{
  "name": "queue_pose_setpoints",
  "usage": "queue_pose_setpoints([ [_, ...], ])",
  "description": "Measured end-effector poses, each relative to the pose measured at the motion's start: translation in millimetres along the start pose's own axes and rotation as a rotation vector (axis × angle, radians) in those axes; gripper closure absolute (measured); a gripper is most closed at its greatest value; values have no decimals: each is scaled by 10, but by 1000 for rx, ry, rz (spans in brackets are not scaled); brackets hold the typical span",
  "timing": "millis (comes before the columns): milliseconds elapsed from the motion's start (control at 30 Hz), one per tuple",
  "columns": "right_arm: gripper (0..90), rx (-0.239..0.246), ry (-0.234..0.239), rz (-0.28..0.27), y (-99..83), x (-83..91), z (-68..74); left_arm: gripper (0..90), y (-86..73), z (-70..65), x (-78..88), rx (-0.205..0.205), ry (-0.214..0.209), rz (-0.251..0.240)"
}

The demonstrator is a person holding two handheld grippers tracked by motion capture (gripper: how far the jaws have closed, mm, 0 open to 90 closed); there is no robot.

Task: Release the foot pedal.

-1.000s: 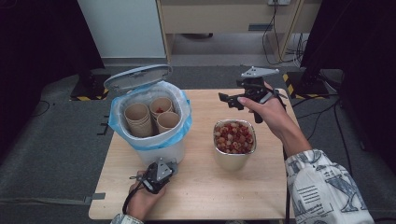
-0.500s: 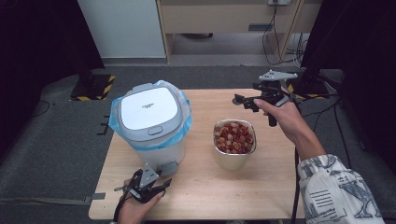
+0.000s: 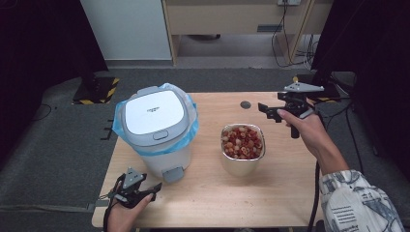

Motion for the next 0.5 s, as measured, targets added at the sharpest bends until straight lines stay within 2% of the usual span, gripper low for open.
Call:
queue_pose_setpoints([
  [233, 80, -27, -49, 39, -484, 99, -180, 193, -76, 308, -55, 53, 50, 25],
  [333, 79, -45, -72, 59, -739, 140, -252, 168, -83, 394, -77, 63, 70, 22],
  [500, 70, -74, -85, 100, -1206, 162, -277, 133, -142, 497, -170, 55, 94, 58],
])
Point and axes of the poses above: each handheld gripper's, and its own axes: x roughly backward along the jaws, y roughly out of its top, z roughly to its left, the point moved 10 cm from there along -x, roughly forward along the jaws, and after that the axes turned 2 degrees about z, right-handed, at the moved point
